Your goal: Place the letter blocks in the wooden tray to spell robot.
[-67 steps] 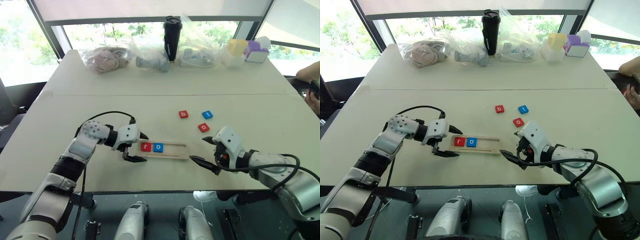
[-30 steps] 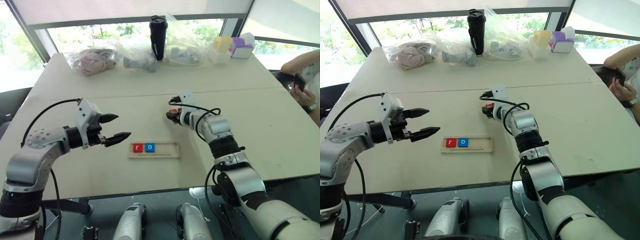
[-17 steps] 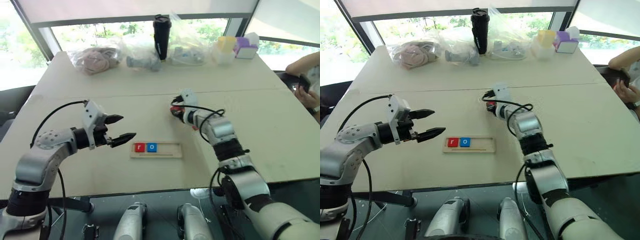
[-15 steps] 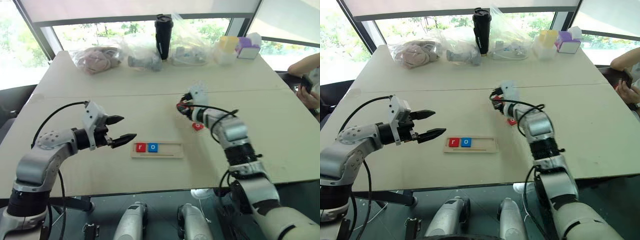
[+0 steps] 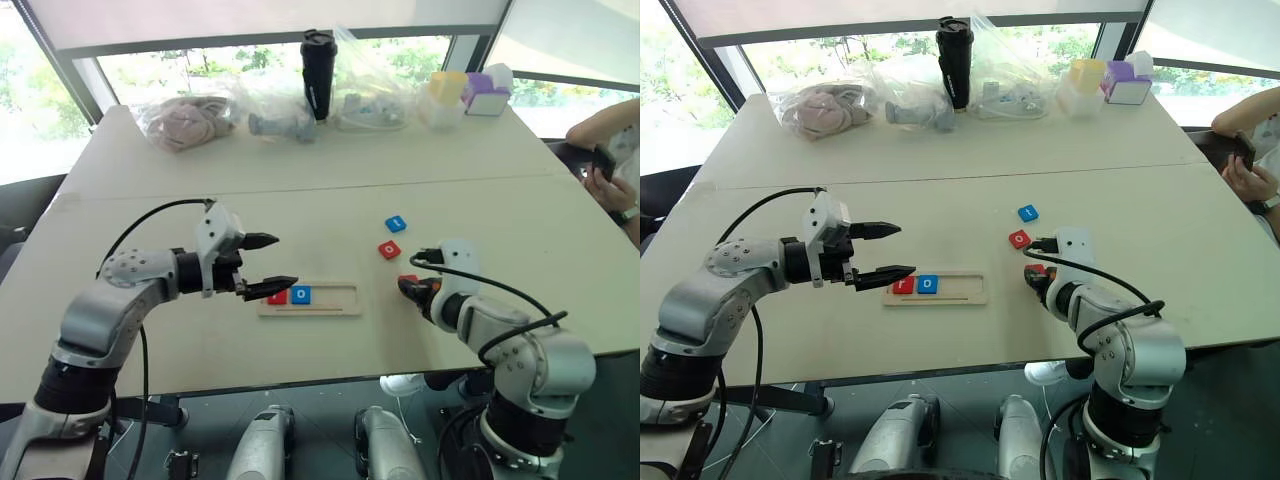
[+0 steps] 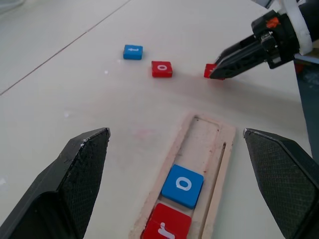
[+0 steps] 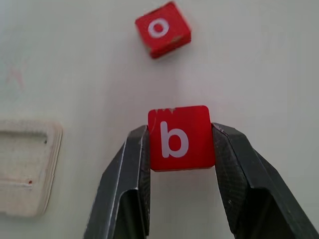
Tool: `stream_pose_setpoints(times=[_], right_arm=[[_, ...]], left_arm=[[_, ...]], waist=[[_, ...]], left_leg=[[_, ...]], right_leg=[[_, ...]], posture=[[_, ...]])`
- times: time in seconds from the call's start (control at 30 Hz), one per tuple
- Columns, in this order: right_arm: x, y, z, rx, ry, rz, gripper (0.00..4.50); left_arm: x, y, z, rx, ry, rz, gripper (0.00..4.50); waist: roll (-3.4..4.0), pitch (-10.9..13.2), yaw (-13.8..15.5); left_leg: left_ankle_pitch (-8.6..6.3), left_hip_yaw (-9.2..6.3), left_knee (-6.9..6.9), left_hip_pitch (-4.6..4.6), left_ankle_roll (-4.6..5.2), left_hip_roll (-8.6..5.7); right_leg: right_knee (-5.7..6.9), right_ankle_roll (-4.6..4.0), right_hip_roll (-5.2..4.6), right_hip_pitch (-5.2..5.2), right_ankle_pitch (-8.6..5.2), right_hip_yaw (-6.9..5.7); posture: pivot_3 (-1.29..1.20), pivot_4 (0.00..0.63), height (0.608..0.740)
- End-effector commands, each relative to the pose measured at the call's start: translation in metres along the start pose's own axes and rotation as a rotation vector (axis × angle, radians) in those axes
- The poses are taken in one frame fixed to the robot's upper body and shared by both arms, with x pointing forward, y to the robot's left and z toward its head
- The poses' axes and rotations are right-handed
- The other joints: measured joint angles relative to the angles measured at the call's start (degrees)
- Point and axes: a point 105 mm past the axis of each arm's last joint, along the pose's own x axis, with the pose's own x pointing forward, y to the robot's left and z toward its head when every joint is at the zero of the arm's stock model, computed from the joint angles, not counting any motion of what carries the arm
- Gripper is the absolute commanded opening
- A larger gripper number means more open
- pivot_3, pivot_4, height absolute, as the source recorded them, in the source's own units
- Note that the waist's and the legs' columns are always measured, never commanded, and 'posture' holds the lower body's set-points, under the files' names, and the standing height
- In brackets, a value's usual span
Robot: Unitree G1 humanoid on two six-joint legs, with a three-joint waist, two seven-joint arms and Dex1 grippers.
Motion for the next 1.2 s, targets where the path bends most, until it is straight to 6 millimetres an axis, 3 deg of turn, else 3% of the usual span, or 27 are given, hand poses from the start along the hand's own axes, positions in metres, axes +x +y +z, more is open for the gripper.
stream_pose_setpoints(times=[0.03,0.2,0.4,0.43,0.5,0.57,0.7,0.8,0.97,1.2], right_arm=[[-0.004,0.002,0.003,0.001,-0.028,-0.04,1.18],[-0.001,0.011,-0.009,-0.018,0.005,-0.064,1.18],[-0.004,0.021,-0.003,-0.068,-0.021,-0.032,4.25],[-0.006,0.019,0.001,-0.087,-0.036,-0.023,4.46],[-0.011,0.014,0.015,-0.168,-0.081,0.01,4.46],[-0.017,-0.012,0.037,-0.255,-0.125,0.01,4.46],[-0.044,-0.03,0.066,-0.505,-0.185,0.266,4.46],[-0.056,-0.035,0.056,-0.701,-0.151,0.475,4.46],[-0.032,-0.051,0.029,-0.899,-0.032,0.605,4.46],[-0.003,-0.048,0.038,-0.997,-0.047,0.715,4.46]], left_arm=[[0.002,0.002,0.008,0.053,-0.014,-0.017,4.5],[0.005,0.002,0.003,0.064,0.009,-0.036,4.5],[0.005,0.001,0.001,0.065,0.011,-0.04,4.5],[0.005,0.0,0.001,0.065,0.012,-0.039,4.5],[0.002,0.0,0.001,0.066,0.017,-0.04,4.5],[-0.002,-0.002,-0.002,0.088,0.046,-0.057,4.5],[-0.01,-0.007,0.001,0.114,0.077,-0.101,4.5],[-0.015,-0.006,0.003,0.128,0.091,-0.107,4.5],[-0.02,-0.007,0.003,0.142,0.114,-0.124,4.5],[-0.024,-0.026,0.012,0.171,0.141,-0.172,4.5]], waist=[[0.0,0.0,0.1],[-0.01,0.0,0.1],[-0.01,0.0,0.0],[-0.01,0.0,0.0],[0.01,0.0,0.2],[0.01,0.0,0.1],[-0.06,0.1,0.3],[-0.1,0.1,0.3],[-0.14,0.1,-0.1],[-0.14,0.1,0.2]], left_leg=[[0.0,0.0,0.0,-0.04,0.0,-0.01],[0.0,0.01,-0.03,-0.06,0.0,-0.02],[-0.01,0.0,-0.19,0.0,-0.01,-0.01],[-0.01,0.0,-0.2,0.0,-0.01,-0.01],[-0.01,0.0,-0.2,-0.03,-0.01,-0.02],[0.0,0.04,-0.17,-0.08,-0.01,-0.08],[-0.01,0.21,-0.2,-0.09,0.0,-0.13],[0.03,0.14,-0.39,-0.04,0.13,-0.06],[0.06,0.24,-0.57,0.06,0.18,-0.04],[0.07,0.25,-0.39,0.04,0.18,-0.04]], right_leg=[[-0.04,0.0,-0.01,-0.01,0.0,0.0],[-0.07,0.0,-0.02,-0.02,0.0,-0.01],[-0.09,0.01,-0.03,-0.04,-0.01,-0.01],[-0.1,0.01,-0.03,-0.05,-0.01,-0.01],[-0.13,0.01,-0.05,-0.06,-0.01,-0.01],[-0.19,0.01,-0.14,-0.05,-0.01,-0.03],[-0.33,0.05,-0.26,-0.01,-0.04,-0.06],[-0.63,0.3,-0.19,0.15,-0.19,-0.24],[-0.83,0.12,-0.16,0.23,-0.03,-0.26],[-0.79,0.17,-0.17,0.24,0.03,-0.25]], posture=[[0.0,0.15,0.74],[0.0,0.15,0.74],[0.0,0.15,0.74],[0.0,0.15,0.74],[0.0,0.15,0.74],[0.0,0.15,0.74],[0.0,0.15,0.74],[0.0,0.15,0.74],[0.0,0.15,0.74],[0.0,0.15,0.74]])
